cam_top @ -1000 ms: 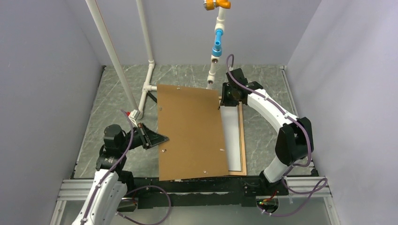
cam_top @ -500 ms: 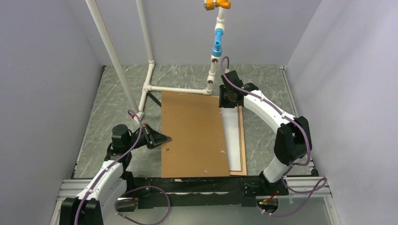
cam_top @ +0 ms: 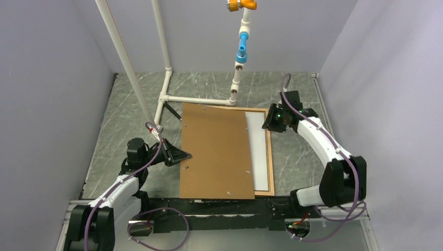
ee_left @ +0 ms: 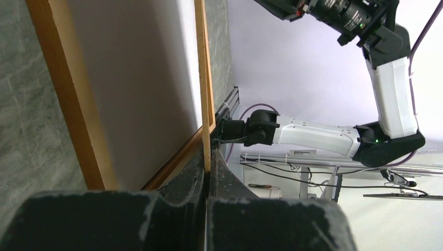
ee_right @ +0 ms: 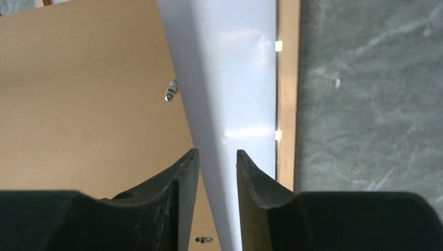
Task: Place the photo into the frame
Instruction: Place the photo frame item in the photo frame.
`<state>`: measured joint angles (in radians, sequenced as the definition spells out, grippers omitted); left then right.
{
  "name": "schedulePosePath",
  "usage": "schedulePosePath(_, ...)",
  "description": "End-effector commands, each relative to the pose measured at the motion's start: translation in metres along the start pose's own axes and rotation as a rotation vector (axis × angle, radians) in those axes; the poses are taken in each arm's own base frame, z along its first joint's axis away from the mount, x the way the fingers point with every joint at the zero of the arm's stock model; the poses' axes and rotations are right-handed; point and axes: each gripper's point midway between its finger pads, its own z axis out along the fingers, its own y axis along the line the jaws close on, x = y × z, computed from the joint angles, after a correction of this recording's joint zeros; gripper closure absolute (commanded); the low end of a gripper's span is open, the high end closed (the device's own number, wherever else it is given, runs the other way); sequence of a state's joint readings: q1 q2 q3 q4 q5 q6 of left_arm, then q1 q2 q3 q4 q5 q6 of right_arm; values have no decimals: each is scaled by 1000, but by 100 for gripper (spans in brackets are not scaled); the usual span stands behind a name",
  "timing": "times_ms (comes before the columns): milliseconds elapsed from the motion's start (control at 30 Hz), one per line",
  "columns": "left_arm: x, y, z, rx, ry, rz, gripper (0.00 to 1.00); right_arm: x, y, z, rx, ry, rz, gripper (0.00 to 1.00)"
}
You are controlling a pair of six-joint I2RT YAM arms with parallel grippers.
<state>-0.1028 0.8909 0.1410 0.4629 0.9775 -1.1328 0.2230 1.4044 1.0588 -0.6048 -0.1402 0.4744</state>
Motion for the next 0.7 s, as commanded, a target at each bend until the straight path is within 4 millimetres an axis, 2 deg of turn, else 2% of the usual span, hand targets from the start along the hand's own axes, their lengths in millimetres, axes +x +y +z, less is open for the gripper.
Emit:
schedulePosePath(0,-11,-34,2,107,24,171,100,0,-6,-19,-101,-46,22,62)
schedulePosePath(133,-15,-36,6,111,33,174,100,12,-30,-23,-120,-40,76,53)
schedulePosePath(267,-18,-40,13,127,45,175,100,27,-52,-9,-112,-5,122,50)
schedulePosePath(433,-20,-46,23,161,56,166,100,33,-61,16,-105,46,129,50)
schedulePosePath(667,-21,-41,37,167,76,139,100,22,-63,46,-121,88,127,53)
